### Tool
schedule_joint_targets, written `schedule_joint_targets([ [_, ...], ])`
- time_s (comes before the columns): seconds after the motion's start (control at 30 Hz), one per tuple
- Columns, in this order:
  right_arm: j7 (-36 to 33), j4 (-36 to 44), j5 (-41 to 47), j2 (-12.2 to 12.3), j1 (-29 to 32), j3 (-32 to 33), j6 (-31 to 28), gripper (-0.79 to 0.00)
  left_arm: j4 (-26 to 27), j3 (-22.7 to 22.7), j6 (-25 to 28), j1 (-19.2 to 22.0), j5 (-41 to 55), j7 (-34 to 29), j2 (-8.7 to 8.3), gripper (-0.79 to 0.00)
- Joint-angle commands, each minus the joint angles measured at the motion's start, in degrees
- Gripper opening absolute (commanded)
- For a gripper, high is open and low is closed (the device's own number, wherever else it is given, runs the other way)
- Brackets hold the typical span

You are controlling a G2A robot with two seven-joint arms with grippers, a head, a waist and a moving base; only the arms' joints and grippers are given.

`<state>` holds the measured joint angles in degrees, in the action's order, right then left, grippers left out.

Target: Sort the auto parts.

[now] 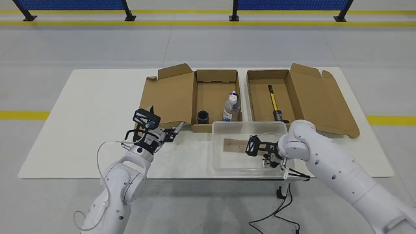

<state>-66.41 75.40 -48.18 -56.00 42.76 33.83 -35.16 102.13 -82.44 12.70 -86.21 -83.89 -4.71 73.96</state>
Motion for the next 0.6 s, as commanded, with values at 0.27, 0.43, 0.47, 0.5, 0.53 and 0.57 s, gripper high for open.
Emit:
schedule_joint_targets([
  [0.27,4.53,6.16,4.42,1.88,0.97,7.37,2.23,-0.785,0.00,0.00,0.00,0.00,0.00,0.00,0.00,0.000],
  [0.43,7.85,9.84,6.45,3.37,3.59,12.14,2.88,-0.785,0.00,0.00,0.00,0.00,0.00,0.00,0.00,0.000],
  [0.47,8.77,10.47,7.17,3.65,4.19,13.18,2.78,-0.785,0.00,0.00,0.00,0.00,0.00,0.00,0.00,0.000],
  [0.5,9.62,11.04,7.72,3.93,4.82,14.18,2.72,-0.785,0.00,0.00,0.00,0.00,0.00,0.00,0.00,0.000],
  [0.53,10.63,11.47,8.86,4.18,5.59,15.17,2.75,-0.785,0.00,0.00,0.00,0.00,0.00,0.00,0.00,0.000],
  [0.57,11.14,11.76,10.19,4.41,6.35,15.98,2.47,-0.785,0.00,0.00,0.00,0.00,0.00,0.00,0.00,0.000],
])
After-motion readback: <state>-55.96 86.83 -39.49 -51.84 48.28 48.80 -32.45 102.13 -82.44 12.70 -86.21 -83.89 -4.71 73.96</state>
